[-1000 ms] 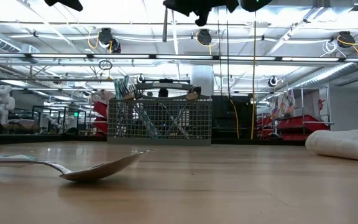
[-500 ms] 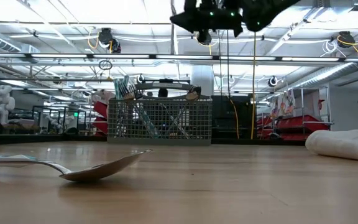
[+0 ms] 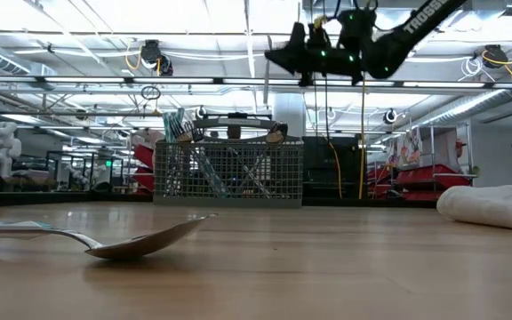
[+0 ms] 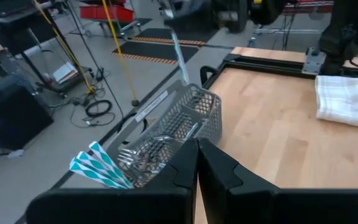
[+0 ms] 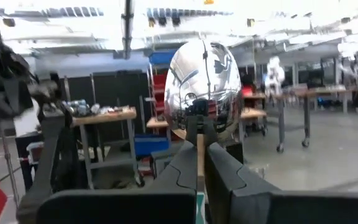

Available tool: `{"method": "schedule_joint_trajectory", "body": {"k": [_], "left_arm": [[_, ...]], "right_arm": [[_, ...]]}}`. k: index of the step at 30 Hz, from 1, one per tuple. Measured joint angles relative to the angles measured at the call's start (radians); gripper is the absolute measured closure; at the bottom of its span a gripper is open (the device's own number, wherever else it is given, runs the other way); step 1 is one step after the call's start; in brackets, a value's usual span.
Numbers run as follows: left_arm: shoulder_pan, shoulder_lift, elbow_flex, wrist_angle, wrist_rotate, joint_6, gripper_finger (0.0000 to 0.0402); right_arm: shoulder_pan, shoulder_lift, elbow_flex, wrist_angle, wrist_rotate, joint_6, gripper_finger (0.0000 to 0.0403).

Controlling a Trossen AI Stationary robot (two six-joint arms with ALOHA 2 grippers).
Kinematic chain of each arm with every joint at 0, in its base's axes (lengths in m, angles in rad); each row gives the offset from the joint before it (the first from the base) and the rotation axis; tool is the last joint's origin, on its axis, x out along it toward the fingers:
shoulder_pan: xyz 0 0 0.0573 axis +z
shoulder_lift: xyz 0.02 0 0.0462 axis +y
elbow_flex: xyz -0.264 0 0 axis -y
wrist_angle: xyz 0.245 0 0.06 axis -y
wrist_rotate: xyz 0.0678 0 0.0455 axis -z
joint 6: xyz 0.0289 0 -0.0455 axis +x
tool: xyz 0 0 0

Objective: Sort silverware
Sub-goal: Put the top spoon into the middle right section of the utensil holder

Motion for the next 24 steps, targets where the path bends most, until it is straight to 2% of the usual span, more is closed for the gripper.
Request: {"method": "schedule_joint_trajectory", "body": {"k": [6,12,19,24], "left_arm": [[0.000,0.002,0.000,-0.001,-0.014,0.009,0.0385],[0.000,0.002,0.000,-0.001,-0.037,0.009,0.0385],[0.000,0.002,0.000,-0.002,-0.047,0.009,0.0385],[0.000,0.002,0.000,-0.003,-0.048,0.009,0.0385]], "right_arm": [[-0.003,0.068,-0.119,0.180,-0.030,0.060,0.0403],[-0.005,0.193,-0.124,0.379,-0.024,0.124,0.0403],[-0.026,0.332,-0.075,0.393,-0.019,0.167,0.0403],[-0.037,0.365,-0.065,0.393,-0.020,0.184,0.0402]]}}
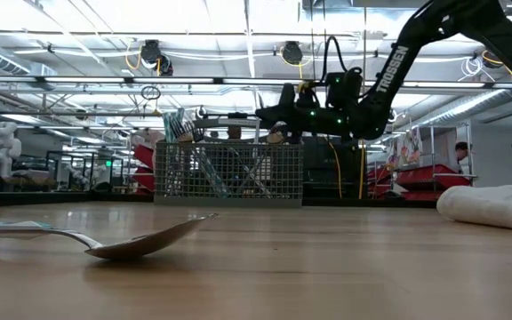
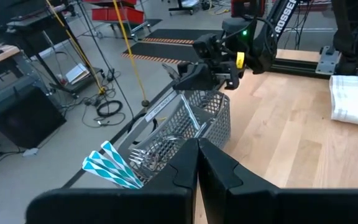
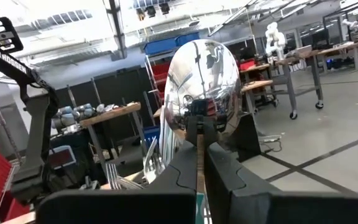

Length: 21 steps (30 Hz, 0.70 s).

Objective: Sort silverware
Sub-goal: Put the top spoon into the middle right section of the utensil holder

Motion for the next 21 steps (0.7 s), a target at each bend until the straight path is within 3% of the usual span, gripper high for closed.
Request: {"method": "schedule_joint_trajectory", "body": {"k": [8,21], "left_arm": [[0.000,0.000,0.000,-0.001,-0.001,0.022,0.0385],[0.000,0.000,0.000,-0.001,-0.001,0.024,0.0385]], "right_arm": [[-0.006,-0.002,0.000,-0.006,-0.014,0.046,0.0397],[0.003,-0.004,0.001,-0.020,-0.119,0.135,0.0282]]}}
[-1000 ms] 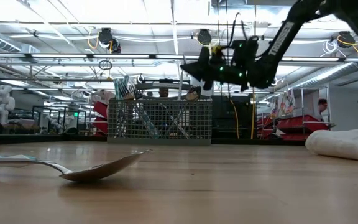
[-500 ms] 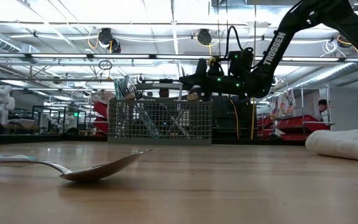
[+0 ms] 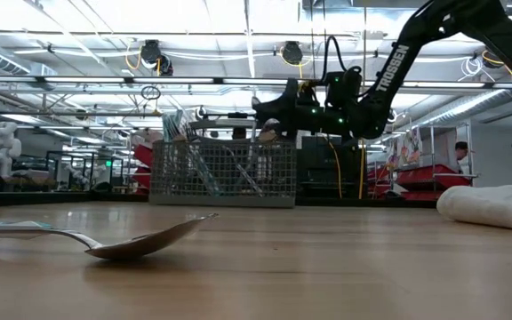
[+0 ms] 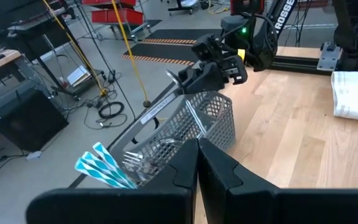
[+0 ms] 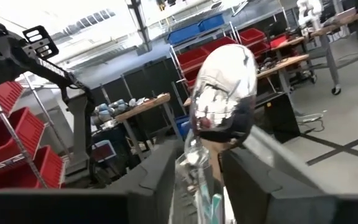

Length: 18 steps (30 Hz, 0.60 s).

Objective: Sort silverware
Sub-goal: Put the top spoon into the middle right section of the utensil holder, then adjust the utensil holder

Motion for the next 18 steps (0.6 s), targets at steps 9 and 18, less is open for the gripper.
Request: {"method": "schedule_joint_trajectory", "body": {"k": [9,18], "left_arm": [[0.000,0.000,0.000,0.000,0.000,-0.001,0.0385],[0.000,0.000,0.000,0.000,0.000,0.000,0.0385]], "right_arm": [[0.001,-0.093,-0.001,-0.134,-0.023,-0.058,0.0246],[0.028,-0.225,-0.001,-0.490,-0.042,-0.285,0.0251]]}}
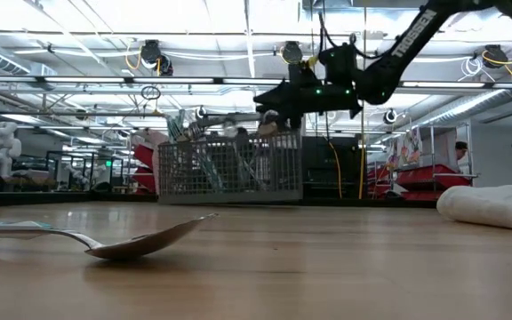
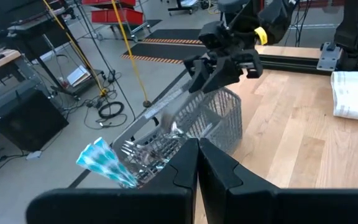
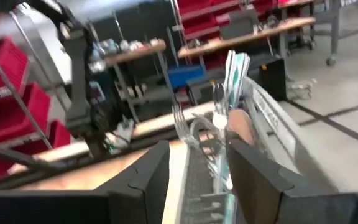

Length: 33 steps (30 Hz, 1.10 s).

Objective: Sort silverware
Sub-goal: Adjust the utensil holder

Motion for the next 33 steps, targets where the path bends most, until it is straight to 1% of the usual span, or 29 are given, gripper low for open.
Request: {"method": "schedule_joint_trajectory", "body": {"k": [4,8,11,13,16,18,20,21,25,27,28,33], "left_arm": [[0.000,0.000,0.000,0.000,0.000,-0.001,0.0385],[0.000,0.000,0.000,0.000,0.000,-0.001,0.0385],[0.000,0.000,0.000,0.001,0.000,-0.001,0.0385],[0.000,0.000,0.000,0.001,0.000,-0.002,0.0385],[0.000,0.000,0.000,0.001,0.000,-0.001,0.0385],[0.000,0.000,0.000,0.001,0.000,-0.002,0.0385],[0.000,0.000,0.000,0.000,0.000,-0.002,0.0385],[0.000,0.000,0.000,0.000,0.000,-0.002,0.0385],[0.000,0.000,0.000,-0.003,0.001,0.000,0.0385],[0.000,0.000,0.000,-0.005,0.001,0.000,0.0385],[0.000,0.000,0.000,-0.007,0.001,0.000,0.0385],[0.000,0.000,0.000,-0.008,0.001,0.026,0.0385]], "right_arm": [[-0.002,-0.047,0.000,-0.139,0.008,-0.055,0.0251],[-0.009,-0.073,0.001,-0.208,0.028,-0.086,0.0252],[-0.011,-0.075,0.000,-0.212,0.032,-0.087,0.0252],[-0.004,-0.094,0.000,-0.183,0.031,-0.098,0.0252],[0.006,-0.151,0.000,-0.129,0.024,-0.106,0.0252],[0.007,-0.204,0.000,-0.150,0.025,-0.078,0.0253],[0.017,-0.254,0.001,-0.241,0.032,-0.045,0.0260],[0.029,-0.277,0.002,-0.313,0.036,-0.046,0.0267],[0.141,-0.302,0.001,-0.621,0.036,-0.113,0.0301],[0.195,-0.294,0.000,-0.719,0.071,-0.127,0.0316],[0.218,-0.289,0.000,-0.744,0.111,-0.139,0.0321],[0.298,-0.250,0.000,-0.793,0.288,-0.171,0.0349]]}}
